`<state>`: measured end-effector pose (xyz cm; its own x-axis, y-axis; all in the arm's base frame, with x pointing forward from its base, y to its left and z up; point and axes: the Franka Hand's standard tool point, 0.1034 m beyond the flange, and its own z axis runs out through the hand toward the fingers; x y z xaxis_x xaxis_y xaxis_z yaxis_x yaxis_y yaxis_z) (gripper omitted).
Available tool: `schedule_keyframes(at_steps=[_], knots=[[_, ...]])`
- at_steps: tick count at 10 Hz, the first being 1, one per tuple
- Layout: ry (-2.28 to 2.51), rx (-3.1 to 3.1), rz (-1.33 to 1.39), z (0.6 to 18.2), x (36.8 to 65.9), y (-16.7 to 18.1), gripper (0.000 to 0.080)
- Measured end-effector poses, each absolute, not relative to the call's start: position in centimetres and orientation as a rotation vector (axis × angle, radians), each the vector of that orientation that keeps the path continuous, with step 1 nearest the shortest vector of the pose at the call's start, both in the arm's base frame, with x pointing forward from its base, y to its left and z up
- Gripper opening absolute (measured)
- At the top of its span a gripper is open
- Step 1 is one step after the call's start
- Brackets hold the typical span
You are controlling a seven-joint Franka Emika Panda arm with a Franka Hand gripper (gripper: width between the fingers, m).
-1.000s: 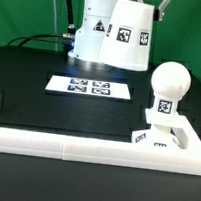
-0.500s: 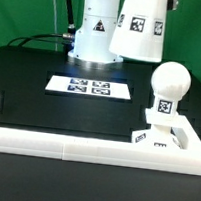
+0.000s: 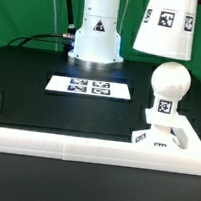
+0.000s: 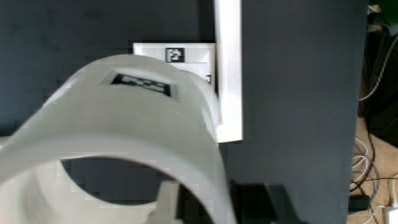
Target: Assemble lamp
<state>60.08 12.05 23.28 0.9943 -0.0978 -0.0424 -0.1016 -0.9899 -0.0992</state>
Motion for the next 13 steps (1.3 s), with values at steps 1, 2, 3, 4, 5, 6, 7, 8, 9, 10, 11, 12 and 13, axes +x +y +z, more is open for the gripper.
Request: schedule_keyframes(at_steps=[1,2,3,4,5,6,7,8,9,10,11,12,13], knots=[[0.147,-3.037,0.065,22.9,60.0,12.3,0.0045],[0.144,-3.038,0.069,22.6,60.0,12.4,0.0045],[0.142,-3.039,0.065,22.1,59.9,12.6,0.0045],[0.138,-3.041,0.06,21.3,59.8,12.8,0.0045],[0.134,-3.044,0.059,20.5,59.6,13.0,0.0045],[0.129,-3.047,0.068,19.7,59.4,13.2,0.0045],[0.126,-3.049,0.076,19.1,59.4,13.3,0.0045],[0.128,-3.05,0.073,18.7,59.4,13.3,0.0045],[0.129,-3.053,0.077,18.2,59.4,13.3,0.0045],[0.129,-3.055,0.075,17.6,59.5,13.3,0.0045],[0.128,-3.058,0.083,16.9,59.4,13.3,0.0045],[0.128,-3.06,0.09,16.5,59.3,13.3,0.0045],[0.128,-3.061,0.089,16.0,59.3,13.3,0.0045]])
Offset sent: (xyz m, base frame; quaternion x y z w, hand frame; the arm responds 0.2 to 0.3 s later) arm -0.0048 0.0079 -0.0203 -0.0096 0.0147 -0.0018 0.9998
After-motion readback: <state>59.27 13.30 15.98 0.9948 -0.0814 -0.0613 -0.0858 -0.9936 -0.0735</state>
